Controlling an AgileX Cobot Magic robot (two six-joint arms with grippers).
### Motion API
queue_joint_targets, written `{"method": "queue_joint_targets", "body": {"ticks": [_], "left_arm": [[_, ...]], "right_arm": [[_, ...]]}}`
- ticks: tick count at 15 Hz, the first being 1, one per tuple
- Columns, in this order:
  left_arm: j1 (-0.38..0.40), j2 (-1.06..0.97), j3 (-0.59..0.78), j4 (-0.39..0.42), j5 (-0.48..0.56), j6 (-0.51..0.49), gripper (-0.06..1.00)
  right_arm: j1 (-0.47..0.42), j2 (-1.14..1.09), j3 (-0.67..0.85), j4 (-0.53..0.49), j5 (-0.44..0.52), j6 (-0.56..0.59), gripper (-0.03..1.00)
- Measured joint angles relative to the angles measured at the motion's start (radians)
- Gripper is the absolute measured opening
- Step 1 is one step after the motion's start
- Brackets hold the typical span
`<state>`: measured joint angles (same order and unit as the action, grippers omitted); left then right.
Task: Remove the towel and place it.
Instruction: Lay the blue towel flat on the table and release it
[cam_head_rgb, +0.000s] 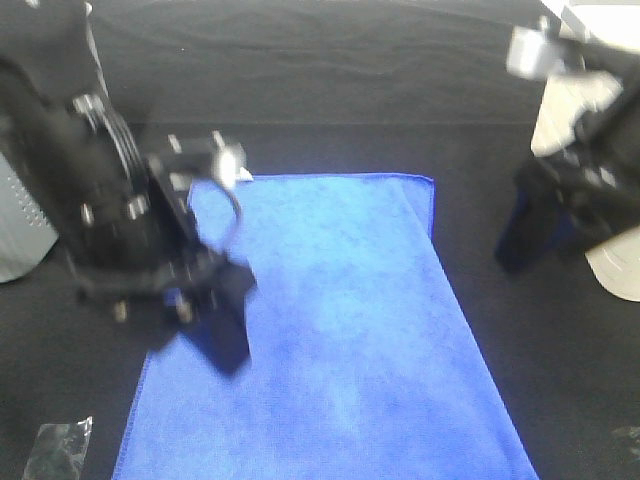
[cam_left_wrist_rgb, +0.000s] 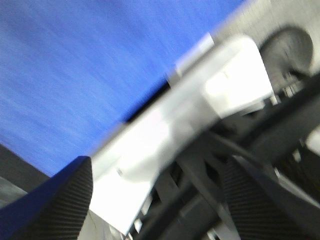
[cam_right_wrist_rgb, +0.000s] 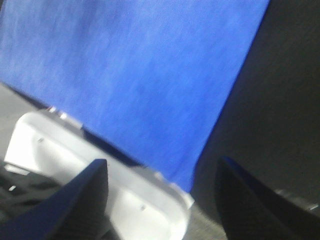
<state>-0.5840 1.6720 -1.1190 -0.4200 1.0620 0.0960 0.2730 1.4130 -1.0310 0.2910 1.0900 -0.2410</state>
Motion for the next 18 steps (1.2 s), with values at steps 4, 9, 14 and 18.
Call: {"method": "queue_joint_targets", "body": {"ticks": [4, 9, 14, 18], "left_arm": [[0.214, 0.061, -0.150, 0.067, -0.060, 0.028, 0.70], [0.304, 0.241, -0.376, 0.085, -0.129, 0.053, 0.70], [0.304, 0.422, -0.594, 0.086, -0.119, 0.056, 0.70], [0.307, 0.616, -0.852, 0.149, -0.029, 0.029, 0.70]], "right_arm": [[-0.007, 0.205, -0.302, -0.064, 0.002, 0.001, 0.70], [-0.121, 0.495, -0.684, -0.026, 0.080, -0.004, 0.70], [-0.120, 0.536, -0.745, -0.109, 0.042, 0.082, 0.71], [-0.120, 0.688, -0.886, -0.116, 0.114, 0.084, 0.80]]}}
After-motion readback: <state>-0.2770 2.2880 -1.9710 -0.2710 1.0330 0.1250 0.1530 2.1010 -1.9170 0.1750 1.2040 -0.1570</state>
